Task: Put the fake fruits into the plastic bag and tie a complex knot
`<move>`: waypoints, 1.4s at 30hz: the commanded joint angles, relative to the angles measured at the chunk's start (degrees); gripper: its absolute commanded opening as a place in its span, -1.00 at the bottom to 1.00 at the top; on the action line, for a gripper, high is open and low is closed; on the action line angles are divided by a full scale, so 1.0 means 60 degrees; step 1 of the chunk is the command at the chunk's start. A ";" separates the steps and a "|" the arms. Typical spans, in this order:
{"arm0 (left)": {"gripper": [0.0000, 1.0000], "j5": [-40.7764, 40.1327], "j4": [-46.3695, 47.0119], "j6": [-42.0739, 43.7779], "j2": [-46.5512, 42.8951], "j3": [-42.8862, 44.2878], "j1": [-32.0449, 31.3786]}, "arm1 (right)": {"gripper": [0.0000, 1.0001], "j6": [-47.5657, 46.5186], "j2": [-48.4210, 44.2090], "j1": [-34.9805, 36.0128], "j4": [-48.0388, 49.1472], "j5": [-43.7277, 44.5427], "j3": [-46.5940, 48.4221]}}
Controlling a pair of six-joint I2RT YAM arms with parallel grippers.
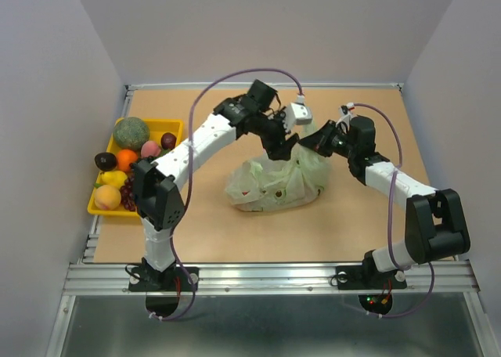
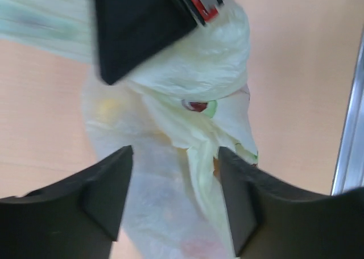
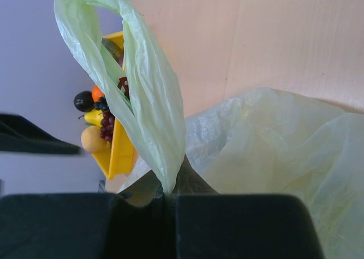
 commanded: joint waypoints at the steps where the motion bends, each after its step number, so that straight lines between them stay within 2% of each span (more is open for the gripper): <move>1: 0.56 0.2383 -0.0109 -0.0351 -0.1754 0.1319 0.1490 | -0.99 -0.0674 -0.0265 -0.0043 0.0351 -0.0478 -0.0203; 5: 0.63 0.3032 -0.1046 -0.0265 -0.2660 0.1104 0.2517 | -0.99 -0.1040 -0.0353 -0.0043 0.0102 -0.0758 -0.0173; 7: 0.72 0.3339 -0.1238 -0.0249 -0.3203 0.0037 0.3220 | -0.99 -0.1289 -0.0397 -0.0043 0.0014 -0.0860 -0.0187; 10: 0.81 0.3735 -0.0975 -0.0163 -0.4810 -0.1615 0.4055 | -0.99 -0.1509 -0.0456 -0.0043 -0.0104 -0.0978 -0.0173; 12: 0.84 0.3898 -0.1032 0.0086 -0.5400 -0.2395 0.4293 | -0.99 -0.1597 -0.0471 -0.0043 -0.0148 -0.1021 -0.0173; 15: 0.88 0.4015 -0.1980 0.1665 -0.6236 -0.3612 0.4352 | -0.99 -0.1889 -0.0529 -0.0043 -0.0308 -0.1051 -0.0144; 16: 0.97 0.4015 -0.2058 0.2047 -0.6586 -0.4224 0.4352 | -0.99 -0.1948 -0.0544 -0.0043 -0.0396 -0.1066 -0.0115; 17: 0.97 0.3943 -0.2073 0.2254 -0.6778 -0.4564 0.4352 | -0.99 -0.1992 -0.0544 -0.0057 -0.0440 -0.1066 -0.0100; 20: 0.97 0.3287 -0.1388 0.2402 -0.7567 -0.6014 0.4250 | -0.99 -0.2080 -0.0529 -0.0057 -0.0543 -0.1080 -0.0070; 24: 0.97 0.2333 0.0323 0.2330 -0.8433 -0.7377 0.3709 | -0.99 -0.2168 -0.0558 -0.0057 -0.0646 -0.1080 -0.0012; 29: 0.97 0.1571 0.2347 0.0954 -0.9196 -0.8989 0.2743 | -0.99 -0.2271 -0.0558 -0.0043 -0.0777 -0.1037 0.0047; 31: 0.97 0.1176 0.3548 0.0442 -0.9503 -0.9631 0.2026 | -0.99 -0.2271 -0.0529 -0.0043 -0.0778 -0.1022 0.0061; 33: 0.97 0.0400 0.4555 -0.0100 -0.9519 -0.9912 0.1295 | -0.99 -0.2286 -0.0515 -0.0043 -0.0792 -0.1007 0.0076; 36: 0.97 0.0149 0.5494 -0.0730 -0.9358 -1.0045 0.0853 | -0.99 -0.2329 -0.0529 -0.0058 -0.0821 -0.1022 0.0105; 42: 0.97 -0.0934 0.7135 -0.1814 -0.8787 -0.9754 0.0485 | -0.99 -0.2519 -0.0514 -0.0028 -0.0822 -0.1212 0.0120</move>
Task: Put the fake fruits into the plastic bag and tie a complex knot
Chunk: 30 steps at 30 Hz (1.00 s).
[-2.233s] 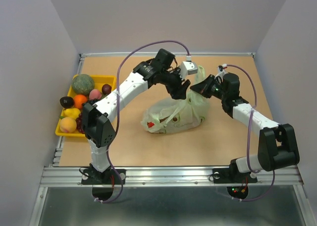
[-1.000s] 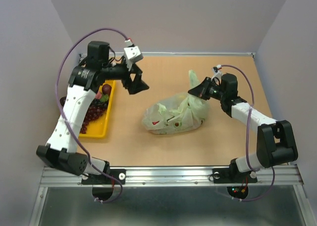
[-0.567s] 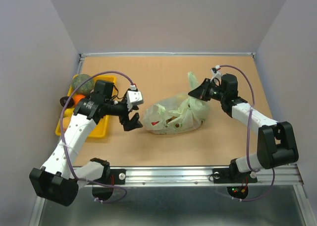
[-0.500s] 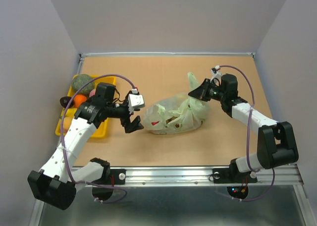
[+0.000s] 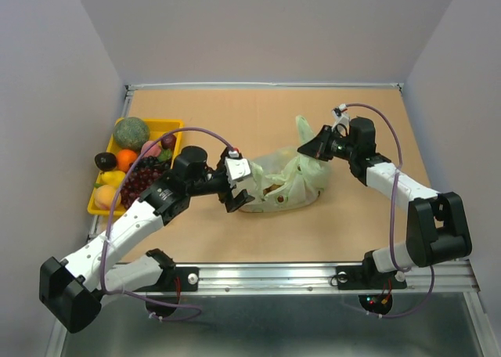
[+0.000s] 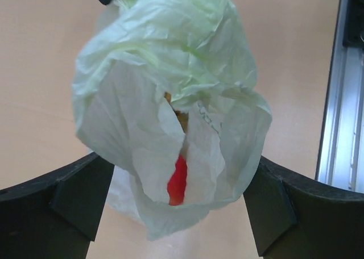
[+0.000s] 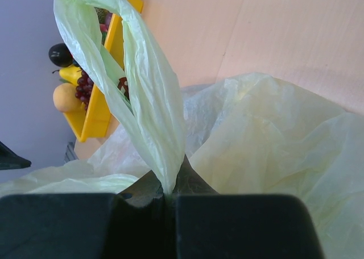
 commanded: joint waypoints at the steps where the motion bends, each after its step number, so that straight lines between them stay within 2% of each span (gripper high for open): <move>1: 0.97 -0.0994 0.2030 -0.1059 0.0338 0.0389 -0.0156 | -0.99 -0.0374 -0.0310 -0.0043 0.0071 -0.0229 0.0105; 4: 0.97 -0.0848 0.2147 -0.1073 0.0748 0.0638 -0.0171 | -0.99 -0.0550 -0.0296 -0.0028 0.0086 -0.0609 0.0105; 5: 0.85 -0.0747 0.2191 -0.1045 0.0749 0.0711 -0.0171 | -0.99 -0.0637 -0.0310 -0.0028 0.0086 -0.0711 0.0105; 6: 0.65 -0.0514 0.2220 -0.1001 0.0851 0.0784 -0.0142 | -0.99 -0.0914 -0.0340 0.0001 0.0071 -0.0814 0.0134; 7: 0.06 -0.0221 0.2177 -0.0768 0.0895 0.0959 -0.0141 | -0.99 -0.1091 -0.0383 0.0016 0.0056 -0.0916 0.0149; 8: -0.22 0.0347 0.2133 -0.0708 0.0968 0.1019 -0.0112 | -0.99 -0.1266 -0.0427 0.0030 0.0056 -0.1091 0.0193; 9: -0.72 0.0600 0.2103 -0.0678 0.1027 0.1092 -0.0098 | -0.99 -0.1660 -0.0457 0.0059 -0.0002 -0.1238 0.0266; 10: -0.91 0.0820 0.2016 -0.0620 0.1100 0.1296 -0.0097 | -0.99 -0.1925 -0.0472 0.0103 -0.0118 -0.1399 0.0339; 11: -1.00 0.1329 0.1827 -0.0184 0.1289 0.1443 -0.0083 | -0.99 -0.2159 -0.0457 0.0162 -0.0308 -0.1589 0.0485; 14: -1.00 0.1904 0.0714 0.0798 0.1715 0.2245 -0.0083 | -0.99 -0.3053 -0.0355 0.0454 -0.1041 -0.1767 0.1056; 18: -1.00 0.2652 -0.1567 0.3008 0.3207 0.3916 -0.0068 | -0.99 -0.3786 -0.0194 0.1258 -0.1627 -0.1709 0.1642; 23: -1.00 0.3047 -0.3314 0.3847 0.5154 0.5922 0.0223 | -0.99 -0.4051 -0.0062 0.1700 -0.1745 -0.1927 0.2111; 26: -1.00 0.3209 -0.3113 0.3527 0.5568 0.6190 0.0458 | -0.99 -0.4461 -0.0062 0.1788 -0.1950 -0.2016 0.2214; 29: -1.00 0.3472 -0.2191 0.2884 0.5584 0.5957 0.0737 | -0.99 -0.4827 -0.0106 0.1817 -0.2360 -0.1972 0.2200; 30: -1.00 0.3473 -0.2029 0.2824 0.5540 0.5898 0.0766 | -0.90 -0.4871 -0.0135 0.1832 -0.2448 -0.1899 0.2186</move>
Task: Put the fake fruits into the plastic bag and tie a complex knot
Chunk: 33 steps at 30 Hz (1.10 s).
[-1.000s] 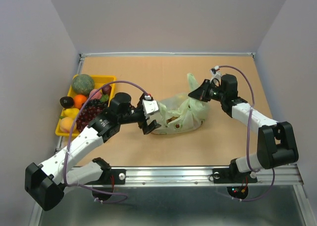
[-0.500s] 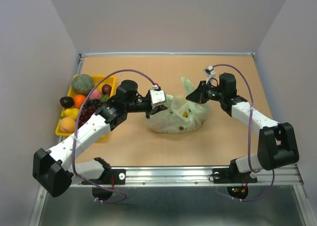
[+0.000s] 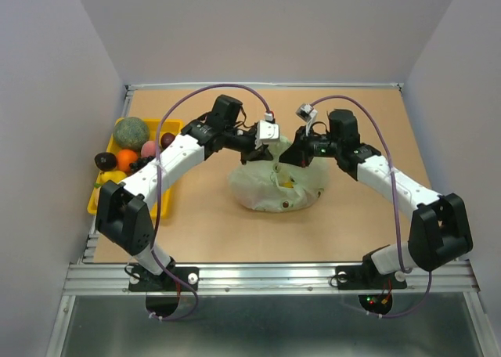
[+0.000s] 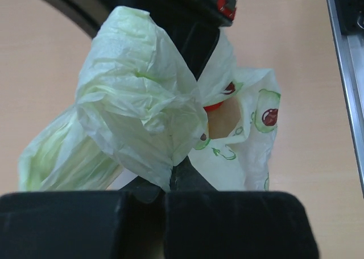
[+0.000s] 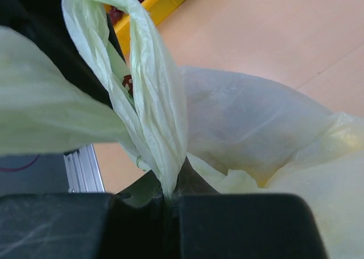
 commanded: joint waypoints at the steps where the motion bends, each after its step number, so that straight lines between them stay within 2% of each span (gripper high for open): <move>1: -1.00 0.0697 0.0482 -0.0193 -0.0420 0.0109 0.0202 | -0.70 -0.0679 -0.0113 0.0047 -0.0492 0.0024 0.0492; 2: -1.00 0.0697 0.0512 -0.0179 -0.0435 0.0065 0.0202 | -0.49 -0.0722 -0.0142 0.0047 -0.0566 0.0170 0.0448; 3: -1.00 0.0712 0.0468 -0.0193 -0.0449 0.0036 0.0217 | -0.12 -0.0810 -0.0215 0.0047 -0.0740 0.0404 0.0360; 4: -1.00 0.0741 0.0424 -0.0150 -0.0450 -0.0037 0.0217 | 0.07 -0.0912 -0.0303 0.0033 -0.0800 0.0551 0.0301; 5: -1.00 0.0741 0.0424 -0.0164 -0.0464 -0.0067 0.0231 | 0.37 -0.1000 -0.0492 0.0032 -0.0917 0.0756 0.0228; 8: -1.00 0.0814 0.0468 -0.0164 -0.0552 -0.0257 0.0231 | 0.71 -0.1249 -0.0874 -0.0026 -0.1020 0.1007 -0.0050; 9: -1.00 0.0829 0.0497 -0.0193 -0.0610 -0.0301 0.0231 | 0.94 -0.1352 -0.1078 -0.0113 -0.1122 0.1007 -0.0123; 17: -1.00 0.0990 0.0336 -0.0076 -0.0654 -0.0243 0.0217 | 1.00 -0.2479 -0.1402 -0.1036 -0.1796 0.0144 -0.0402; 20: -1.00 0.1107 0.0030 0.0128 -0.0640 -0.0068 0.0217 | 0.82 -0.2978 -0.1344 -0.1169 -0.1914 -0.0106 -0.0548; 23: -1.00 0.1399 -0.0322 0.0421 -0.0669 0.0049 0.0188 | 0.24 -0.3330 -0.0819 -0.1154 -0.1885 -0.0442 -0.0447; 24: -1.00 0.1444 -0.0381 0.0495 -0.0713 0.0065 0.0100 | -0.17 -0.3345 -0.0642 -0.1154 -0.1885 -0.0574 -0.0359; 25: -1.00 0.1459 -0.0469 0.0495 -0.0728 0.0079 0.0027 | -0.37 -0.3345 -0.0496 -0.1169 -0.1885 -0.0662 -0.0141; 26: -1.00 0.1430 -0.0571 0.0495 -0.0742 0.0181 -0.0133 | -0.73 -0.3330 -0.0306 -0.1169 -0.1856 -0.0765 -0.0052; 29: -1.00 0.1401 -0.0470 0.0189 -0.0626 0.0444 -0.0281 | -0.98 -0.3199 -0.0304 -0.1139 -0.1797 -0.0999 0.0241; 33: -1.00 0.1387 0.0057 -0.0675 -0.0071 0.0855 -0.0296 | -0.99 -0.3227 -0.0450 -0.1139 -0.1797 -0.1540 0.0272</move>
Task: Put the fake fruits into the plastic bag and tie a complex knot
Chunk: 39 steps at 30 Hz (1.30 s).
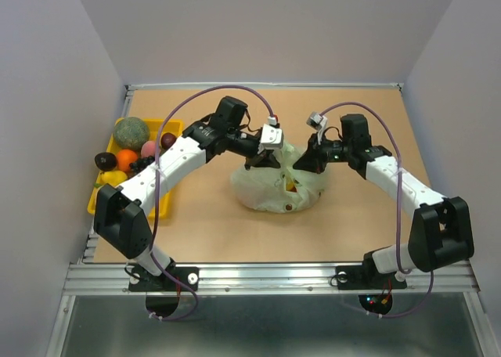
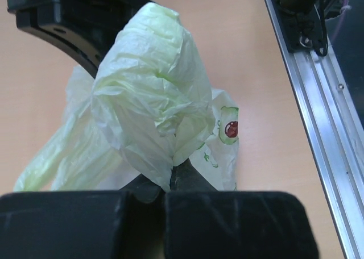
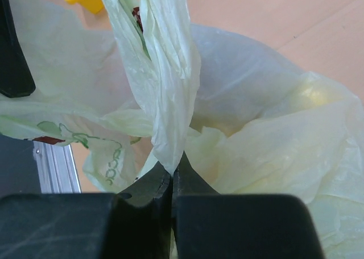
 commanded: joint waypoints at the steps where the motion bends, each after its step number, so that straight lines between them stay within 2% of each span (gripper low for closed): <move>1: -1.00 0.0170 0.0647 -0.0839 0.0229 0.0895 -0.0019 | -0.99 -0.0295 -0.0352 0.0037 0.0163 -0.0893 0.0596; 6: -1.00 0.0139 0.1015 -0.1047 0.0816 0.1204 -0.0019 | -0.82 -0.0647 -0.0674 0.0096 0.0134 -0.1610 0.0362; 8: -1.00 0.0198 0.0986 -0.0916 0.0962 0.1350 -0.0019 | -0.57 -0.0851 -0.0805 0.0110 0.0119 -0.1714 0.0230; 9: -1.00 0.0183 0.0841 -0.0785 0.0992 0.1380 -0.0034 | -0.33 -0.1026 -0.0864 0.0096 0.0090 -0.1729 0.0157; 11: -1.00 0.0052 0.0519 -0.0172 0.1065 0.1482 -0.0019 | -0.22 -0.1145 -0.1011 0.0110 0.0090 -0.1773 0.0083; 12: -1.00 -0.0007 0.0387 -0.0081 0.1095 0.1511 -0.0034 | -0.09 -0.1189 -0.1026 0.0110 0.0075 -0.1788 0.0054; 17: -1.00 0.0124 0.0151 -0.0036 0.1285 0.1804 -0.0048 | 0.15 -0.1219 -0.0719 0.0198 0.0090 -0.1890 0.0258; 20: -1.00 0.0154 0.0107 -0.0051 0.1446 0.2009 -0.0107 | 0.19 -0.1204 -0.0455 0.0300 0.0119 -0.1803 0.0463; 22: -1.00 0.0125 0.0034 -0.0036 0.1534 0.2112 -0.0151 | 0.17 -0.1219 -0.0208 0.0359 0.0134 -0.1744 0.0580; 26: -1.00 0.0110 -0.0332 0.0168 0.1695 0.2288 -0.0268 | -0.05 -0.1116 0.0087 0.0433 0.0163 -0.1700 0.0844; 27: -1.00 0.0095 -0.0391 0.0183 0.1681 0.2274 -0.0283 | -0.20 -0.1116 0.0116 0.0433 0.0178 -0.1642 0.0903; 29: -0.99 0.0051 -0.0391 0.0169 0.1666 0.2230 -0.0297 | -0.36 -0.1028 0.0175 0.0433 0.0207 -0.1597 0.0918; 30: -0.95 0.0037 -0.0420 0.0140 0.1652 0.2244 -0.0297 | -0.56 -0.0970 0.0190 0.0433 0.0236 -0.1597 0.0918; 33: -0.81 -0.0255 -0.0784 0.0008 0.1593 0.2361 -0.0298 | -0.99 -0.0926 0.0146 0.0433 0.0266 -0.1598 0.0874; 36: -0.56 -0.0636 -0.1094 -0.0108 0.1273 0.2420 -0.0122 | -0.99 -0.0955 -0.0015 0.0433 0.0251 -0.1481 0.0742; 39: -0.42 -0.0725 -0.1153 -0.0489 0.0833 0.2157 0.0156 | -0.99 -0.0984 -0.0088 0.0433 0.0251 -0.1494 0.0640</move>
